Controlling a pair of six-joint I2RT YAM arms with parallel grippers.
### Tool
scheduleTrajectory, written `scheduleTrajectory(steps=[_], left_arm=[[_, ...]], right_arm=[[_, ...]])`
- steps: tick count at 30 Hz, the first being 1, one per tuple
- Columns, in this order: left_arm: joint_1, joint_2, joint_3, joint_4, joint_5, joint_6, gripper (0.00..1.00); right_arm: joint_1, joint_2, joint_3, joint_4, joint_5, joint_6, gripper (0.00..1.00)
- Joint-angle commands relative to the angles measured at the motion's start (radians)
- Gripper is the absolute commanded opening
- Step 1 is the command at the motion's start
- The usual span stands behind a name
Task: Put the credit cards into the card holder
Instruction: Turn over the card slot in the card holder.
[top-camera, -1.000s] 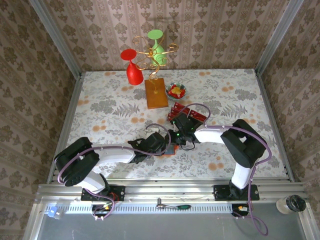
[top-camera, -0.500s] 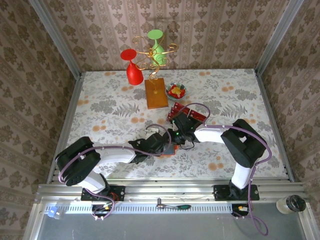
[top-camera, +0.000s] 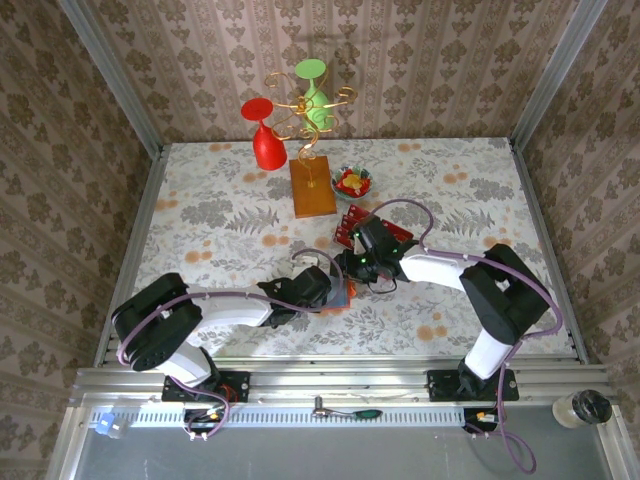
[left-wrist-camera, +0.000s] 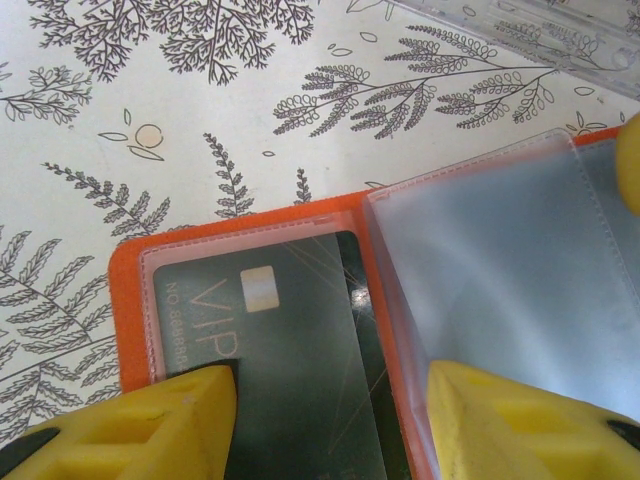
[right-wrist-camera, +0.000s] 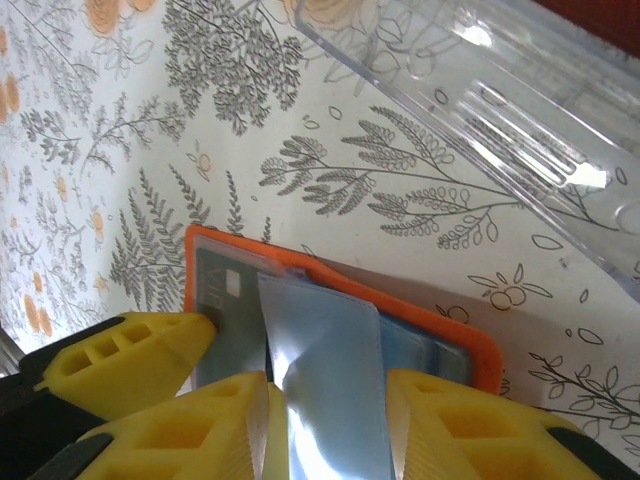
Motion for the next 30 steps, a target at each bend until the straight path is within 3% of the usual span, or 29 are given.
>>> scheduleTrajectory(steps=[1,22,30], left_arm=[[-0.006,0.035,-0.028,-0.058,0.031,-0.005,0.54],[-0.009,0.006,-0.01,-0.073,0.023,0.002,0.55],[-0.001,-0.125,-0.009,-0.104,0.0,0.007,0.61]], right_arm=[[0.0,0.033,-0.02,-0.007,-0.015,-0.002,0.38],[0.013,0.046,0.035,-0.002,-0.128,-0.041,0.32],[0.028,0.001,0.055,-0.024,-0.139,-0.022,0.35]])
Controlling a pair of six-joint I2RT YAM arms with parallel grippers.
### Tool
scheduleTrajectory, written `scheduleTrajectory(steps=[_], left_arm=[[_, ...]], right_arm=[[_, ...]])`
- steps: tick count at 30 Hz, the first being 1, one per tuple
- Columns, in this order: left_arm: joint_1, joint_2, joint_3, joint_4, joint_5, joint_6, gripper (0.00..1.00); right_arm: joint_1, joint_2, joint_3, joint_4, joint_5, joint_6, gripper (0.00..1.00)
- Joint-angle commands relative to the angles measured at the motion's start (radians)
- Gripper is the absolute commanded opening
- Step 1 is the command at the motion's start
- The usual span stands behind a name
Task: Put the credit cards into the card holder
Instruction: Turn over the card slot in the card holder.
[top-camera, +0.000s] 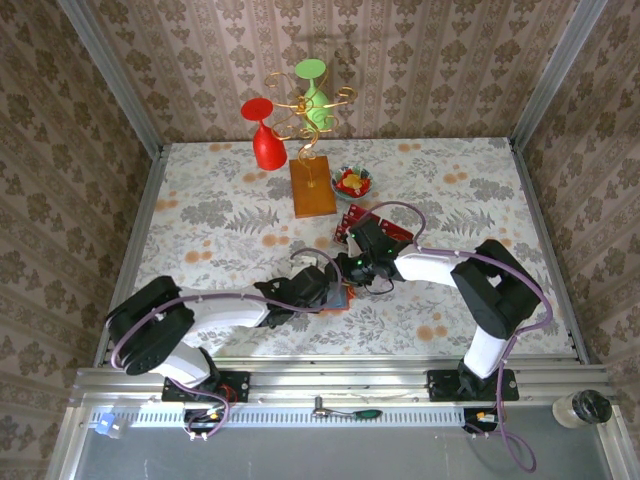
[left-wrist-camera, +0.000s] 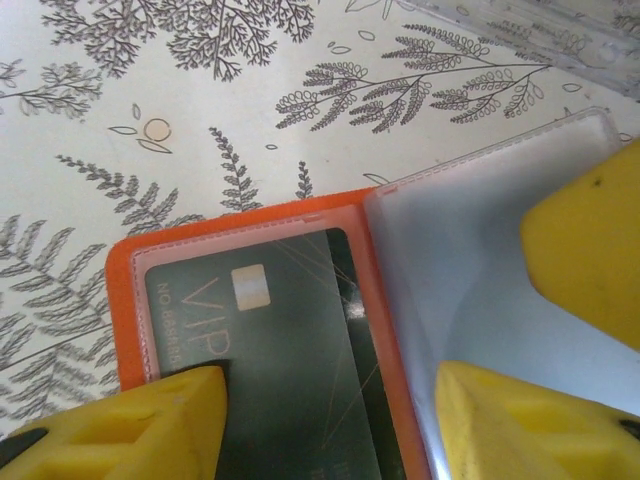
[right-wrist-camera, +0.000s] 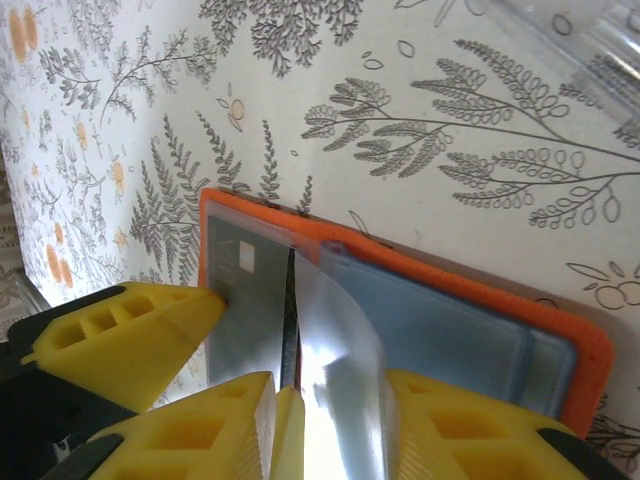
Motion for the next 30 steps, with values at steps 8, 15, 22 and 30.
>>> scheduleTrajectory(steps=[8,15,22,30], left_arm=[[0.063,-0.312,-0.062,-0.099,-0.013,0.012,0.65],[0.129,-0.469,-0.133,-0.147,0.002,0.017,0.65],[0.165,-0.542,-0.184,-0.168,0.02,0.009,0.65],[0.172,-0.535,-0.201,-0.162,0.031,0.002,0.65]], right_arm=[[0.06,-0.051,0.066,-0.051,-0.023,0.051,0.46],[0.112,0.032,0.12,-0.035,-0.004,0.078,0.49],[0.139,0.134,0.152,0.028,0.0,0.121,0.49],[0.138,0.142,0.139,0.049,-0.001,0.124,0.49]])
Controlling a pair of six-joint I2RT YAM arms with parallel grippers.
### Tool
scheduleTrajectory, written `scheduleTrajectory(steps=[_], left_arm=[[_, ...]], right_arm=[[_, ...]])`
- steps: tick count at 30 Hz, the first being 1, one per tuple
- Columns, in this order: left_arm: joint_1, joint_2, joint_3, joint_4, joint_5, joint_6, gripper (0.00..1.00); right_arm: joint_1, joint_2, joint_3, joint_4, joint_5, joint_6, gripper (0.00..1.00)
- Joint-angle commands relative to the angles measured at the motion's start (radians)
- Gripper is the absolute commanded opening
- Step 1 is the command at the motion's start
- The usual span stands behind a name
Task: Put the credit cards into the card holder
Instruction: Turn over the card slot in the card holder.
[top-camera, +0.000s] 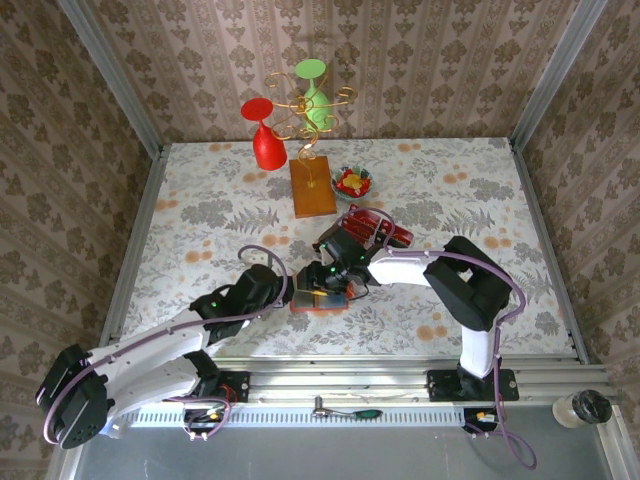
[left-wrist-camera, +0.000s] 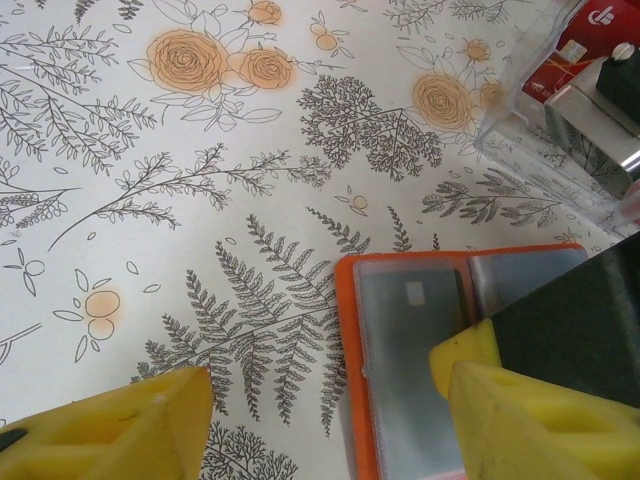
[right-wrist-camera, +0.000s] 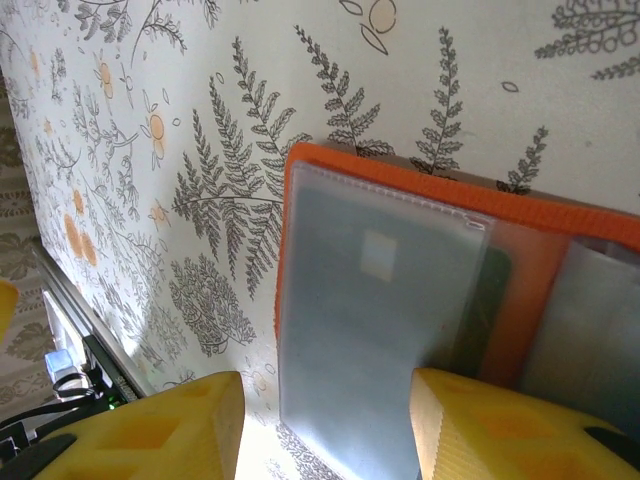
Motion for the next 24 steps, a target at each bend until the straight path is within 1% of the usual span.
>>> scheduleTrajectory(steps=[1,6,10,13,15,19,24], left_arm=[[0.005,0.003,-0.014,-0.017,0.013,-0.006,0.65],[0.005,0.035,-0.012,-0.003,0.02,-0.007,0.65],[0.006,0.064,-0.012,0.007,0.024,-0.008,0.65],[0.006,0.091,-0.011,0.017,0.029,-0.008,0.65],[0.005,0.107,-0.01,0.024,0.032,-0.009,0.65],[0.006,0.137,-0.01,0.037,0.036,-0.008,0.65],[0.004,0.169,-0.015,0.05,0.041,-0.009,0.65]], right_arm=[[0.0,-0.008,0.007,0.004,-0.001,0.007,0.49],[-0.011,-0.044,-0.017,-0.012,0.014,-0.01,0.46],[-0.018,-0.057,-0.031,-0.017,0.019,-0.021,0.41],[-0.023,-0.052,-0.035,-0.022,0.02,-0.029,0.33],[-0.024,-0.044,-0.035,-0.02,0.019,-0.032,0.24],[-0.027,-0.019,-0.021,-0.031,0.021,-0.038,0.15],[-0.026,0.02,-0.002,-0.044,0.017,-0.043,0.14]])
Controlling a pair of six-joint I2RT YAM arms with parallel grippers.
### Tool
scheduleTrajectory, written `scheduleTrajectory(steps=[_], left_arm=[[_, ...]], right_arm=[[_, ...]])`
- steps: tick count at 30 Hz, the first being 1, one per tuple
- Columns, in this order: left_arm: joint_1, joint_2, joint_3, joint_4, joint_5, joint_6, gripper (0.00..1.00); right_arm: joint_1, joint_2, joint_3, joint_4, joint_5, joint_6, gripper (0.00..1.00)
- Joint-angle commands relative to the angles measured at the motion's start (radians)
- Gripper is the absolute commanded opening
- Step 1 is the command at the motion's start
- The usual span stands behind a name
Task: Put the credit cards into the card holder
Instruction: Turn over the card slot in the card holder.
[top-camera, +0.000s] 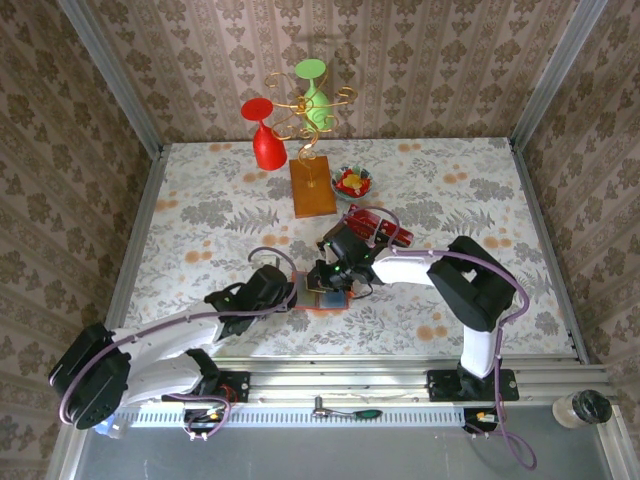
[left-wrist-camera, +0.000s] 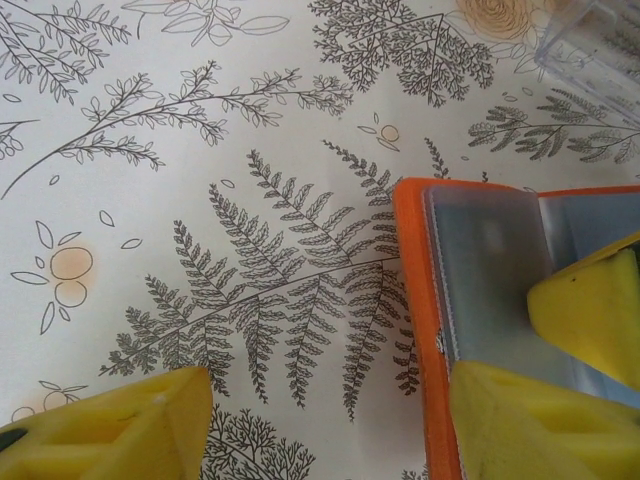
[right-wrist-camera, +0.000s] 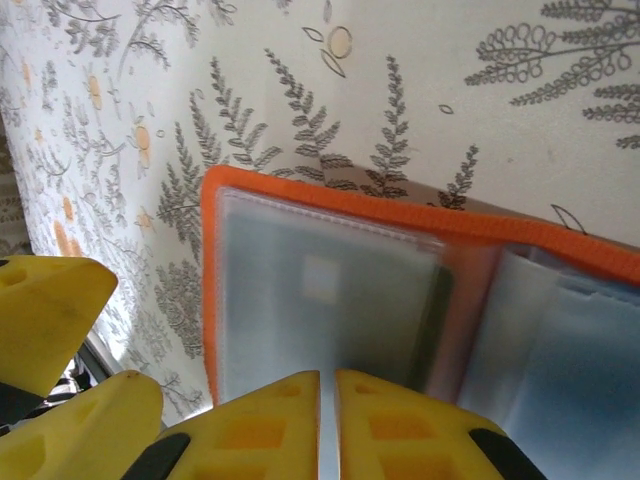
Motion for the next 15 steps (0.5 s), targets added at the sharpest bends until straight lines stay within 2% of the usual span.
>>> scheduleTrajectory(steps=[1,15], left_arm=[[0.004,0.02,-0.015,0.021,0.008,-0.009,0.65],[-0.027,0.142,-0.013,0.082,0.014,-0.013,0.66]], right_arm=[[-0.005,0.037,0.023,-0.039,0.008,-0.013,0.14],[-0.005,0.036,0.021,-0.037,0.002,-0.009,0.15]])
